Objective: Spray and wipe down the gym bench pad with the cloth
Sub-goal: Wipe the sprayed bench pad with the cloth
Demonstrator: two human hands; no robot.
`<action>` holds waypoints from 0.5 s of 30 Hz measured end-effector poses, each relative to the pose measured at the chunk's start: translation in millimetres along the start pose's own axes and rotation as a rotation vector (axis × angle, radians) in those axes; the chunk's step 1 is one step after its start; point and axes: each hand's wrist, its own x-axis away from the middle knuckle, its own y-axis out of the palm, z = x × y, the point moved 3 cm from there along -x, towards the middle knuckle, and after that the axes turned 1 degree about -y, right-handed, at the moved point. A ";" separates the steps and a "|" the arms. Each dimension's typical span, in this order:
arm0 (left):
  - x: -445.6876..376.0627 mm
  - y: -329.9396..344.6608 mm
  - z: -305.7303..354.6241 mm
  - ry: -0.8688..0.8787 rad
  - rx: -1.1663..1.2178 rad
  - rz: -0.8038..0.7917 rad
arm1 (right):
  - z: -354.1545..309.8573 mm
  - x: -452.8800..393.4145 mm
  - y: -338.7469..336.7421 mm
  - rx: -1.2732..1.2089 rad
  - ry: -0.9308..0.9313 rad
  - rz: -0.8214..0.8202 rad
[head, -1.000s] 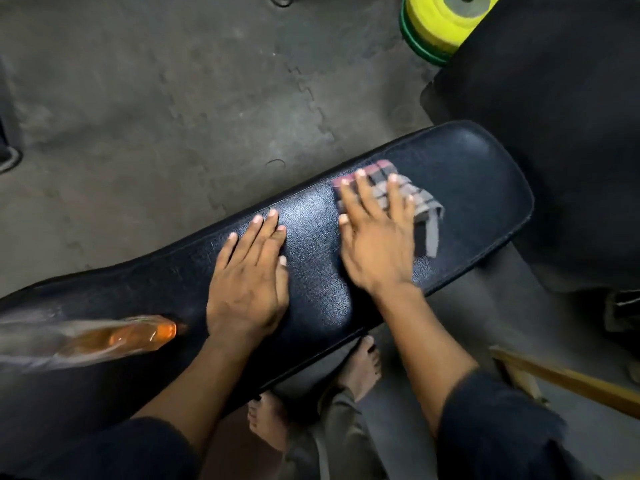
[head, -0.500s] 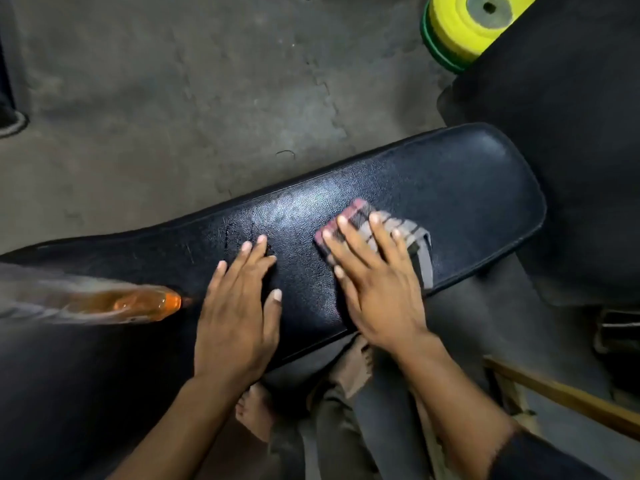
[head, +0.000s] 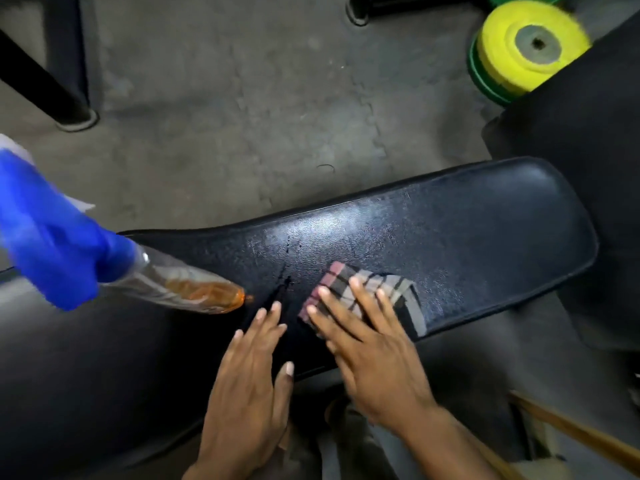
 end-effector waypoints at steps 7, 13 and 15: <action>7.1 -5.6 -2.4 -0.007 0.023 -0.003 | 17.6 -83.1 -30.9 -0.069 0.286 0.069; 25.2 -23.7 -5.9 -0.134 0.111 0.060 | -40.4 -94.1 -17.0 -0.002 0.127 -0.017; 36.9 -33.6 -15.1 -0.158 0.116 0.083 | -54.6 -59.3 -6.4 0.014 0.071 -0.041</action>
